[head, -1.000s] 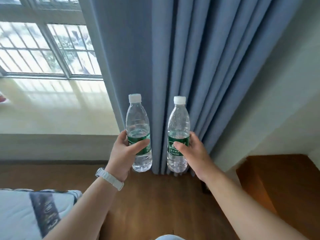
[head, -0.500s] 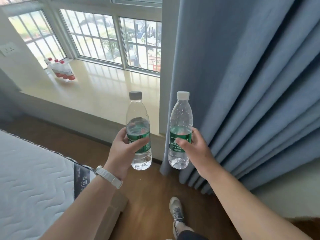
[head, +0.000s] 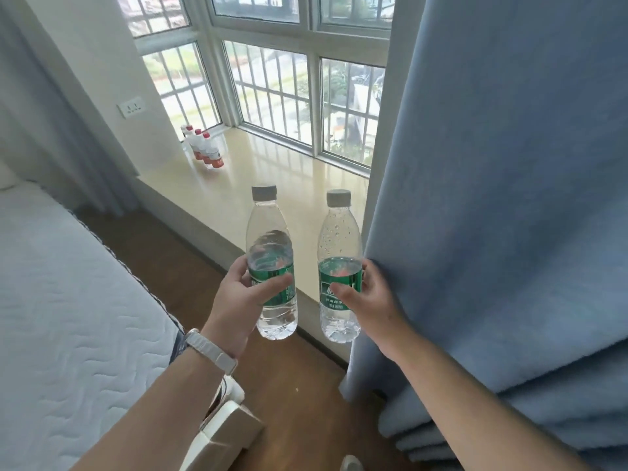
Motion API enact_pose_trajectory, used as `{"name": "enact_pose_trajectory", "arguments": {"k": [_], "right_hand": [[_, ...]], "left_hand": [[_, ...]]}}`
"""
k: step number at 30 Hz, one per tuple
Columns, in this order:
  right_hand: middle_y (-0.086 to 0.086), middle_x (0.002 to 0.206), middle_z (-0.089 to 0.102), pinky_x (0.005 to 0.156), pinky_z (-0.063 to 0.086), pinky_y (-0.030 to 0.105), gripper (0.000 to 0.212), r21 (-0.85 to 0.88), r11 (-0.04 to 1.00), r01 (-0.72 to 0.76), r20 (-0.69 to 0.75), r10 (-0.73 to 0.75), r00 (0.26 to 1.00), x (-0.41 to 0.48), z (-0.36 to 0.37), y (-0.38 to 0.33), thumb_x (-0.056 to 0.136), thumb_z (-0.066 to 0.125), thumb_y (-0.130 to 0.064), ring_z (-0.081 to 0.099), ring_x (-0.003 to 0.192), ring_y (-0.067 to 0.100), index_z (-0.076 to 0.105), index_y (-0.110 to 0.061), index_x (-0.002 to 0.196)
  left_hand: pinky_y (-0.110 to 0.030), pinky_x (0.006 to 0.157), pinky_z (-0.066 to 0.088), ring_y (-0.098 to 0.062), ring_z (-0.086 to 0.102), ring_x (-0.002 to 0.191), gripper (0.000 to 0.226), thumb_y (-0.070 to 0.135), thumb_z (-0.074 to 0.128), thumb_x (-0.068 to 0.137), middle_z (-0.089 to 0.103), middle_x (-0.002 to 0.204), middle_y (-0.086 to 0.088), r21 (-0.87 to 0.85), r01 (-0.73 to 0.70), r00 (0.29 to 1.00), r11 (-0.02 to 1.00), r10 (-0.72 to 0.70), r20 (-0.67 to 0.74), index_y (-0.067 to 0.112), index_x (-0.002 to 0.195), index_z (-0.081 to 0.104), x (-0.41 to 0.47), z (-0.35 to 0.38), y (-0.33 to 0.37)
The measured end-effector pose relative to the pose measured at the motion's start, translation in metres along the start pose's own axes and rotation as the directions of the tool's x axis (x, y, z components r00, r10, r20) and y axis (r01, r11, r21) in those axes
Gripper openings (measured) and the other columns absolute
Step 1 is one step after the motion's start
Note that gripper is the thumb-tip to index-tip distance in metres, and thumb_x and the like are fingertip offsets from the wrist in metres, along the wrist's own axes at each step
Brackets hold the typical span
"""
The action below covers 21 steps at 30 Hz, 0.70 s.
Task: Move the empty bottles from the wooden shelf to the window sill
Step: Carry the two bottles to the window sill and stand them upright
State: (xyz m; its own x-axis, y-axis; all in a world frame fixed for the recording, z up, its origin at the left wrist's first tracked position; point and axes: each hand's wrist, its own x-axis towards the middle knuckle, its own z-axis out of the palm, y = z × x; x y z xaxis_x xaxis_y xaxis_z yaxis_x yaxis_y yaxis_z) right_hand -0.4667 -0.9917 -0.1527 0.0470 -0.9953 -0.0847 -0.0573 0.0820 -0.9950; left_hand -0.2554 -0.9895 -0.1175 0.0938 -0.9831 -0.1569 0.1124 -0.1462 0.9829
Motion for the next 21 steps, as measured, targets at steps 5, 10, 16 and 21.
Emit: {"name": "enact_pose_trajectory", "arguments": {"k": [5,10,16,21], "right_hand": [[0.0,0.109,0.07,0.089,0.058,0.043,0.042,0.04,0.999,0.01,0.126,-0.015,0.992,0.047,0.012,-0.007,0.072,0.075,-0.04,0.067,0.105,0.02,0.058,-0.038,0.11],[0.005,0.11,0.069,0.085,0.059,0.048,0.044,0.055,0.998,-0.018,0.211,0.006,0.977,0.087,0.04,-0.009,0.069,0.077,-0.041,0.069,0.102,0.025,0.059,-0.037,0.109],[0.005,0.107,0.069,0.07,0.055,0.027,0.038,0.06,0.997,-0.049,0.278,0.03,0.96,0.139,0.088,-0.018,0.071,0.071,-0.029,0.071,0.09,0.016,0.058,-0.031,0.106],[0.003,0.11,0.07,0.082,0.058,0.04,0.047,-0.019,0.997,-0.074,0.26,0.077,0.963,0.2,0.126,-0.019,0.064,0.074,-0.043,0.071,0.096,0.02,0.057,-0.035,0.107]], "left_hand": [[-0.041,0.082,0.06,-0.027,0.075,0.095,0.064,0.016,0.09,0.064,0.076,0.106,-0.007,0.006,-0.04,0.99,0.999,0.04,-0.132,0.015,0.122,0.063,0.022,-0.009,0.005],[-0.046,0.084,0.059,-0.032,0.073,0.099,0.049,0.013,0.088,0.073,0.075,0.107,-0.009,0.006,-0.04,0.965,0.999,0.04,-0.259,0.016,0.118,0.066,0.04,-0.043,0.007],[-0.038,0.079,0.058,-0.032,0.072,0.099,0.057,0.025,0.089,0.063,0.074,0.109,-0.013,-0.033,-0.056,0.931,0.998,0.04,-0.362,0.012,0.115,0.069,0.077,-0.095,0.002],[-0.031,0.075,0.057,-0.027,0.073,0.096,0.052,0.02,0.086,0.066,0.075,0.106,-0.01,-0.085,-0.067,0.93,0.994,0.031,-0.365,0.013,0.115,0.07,0.14,-0.133,0.006]]}}
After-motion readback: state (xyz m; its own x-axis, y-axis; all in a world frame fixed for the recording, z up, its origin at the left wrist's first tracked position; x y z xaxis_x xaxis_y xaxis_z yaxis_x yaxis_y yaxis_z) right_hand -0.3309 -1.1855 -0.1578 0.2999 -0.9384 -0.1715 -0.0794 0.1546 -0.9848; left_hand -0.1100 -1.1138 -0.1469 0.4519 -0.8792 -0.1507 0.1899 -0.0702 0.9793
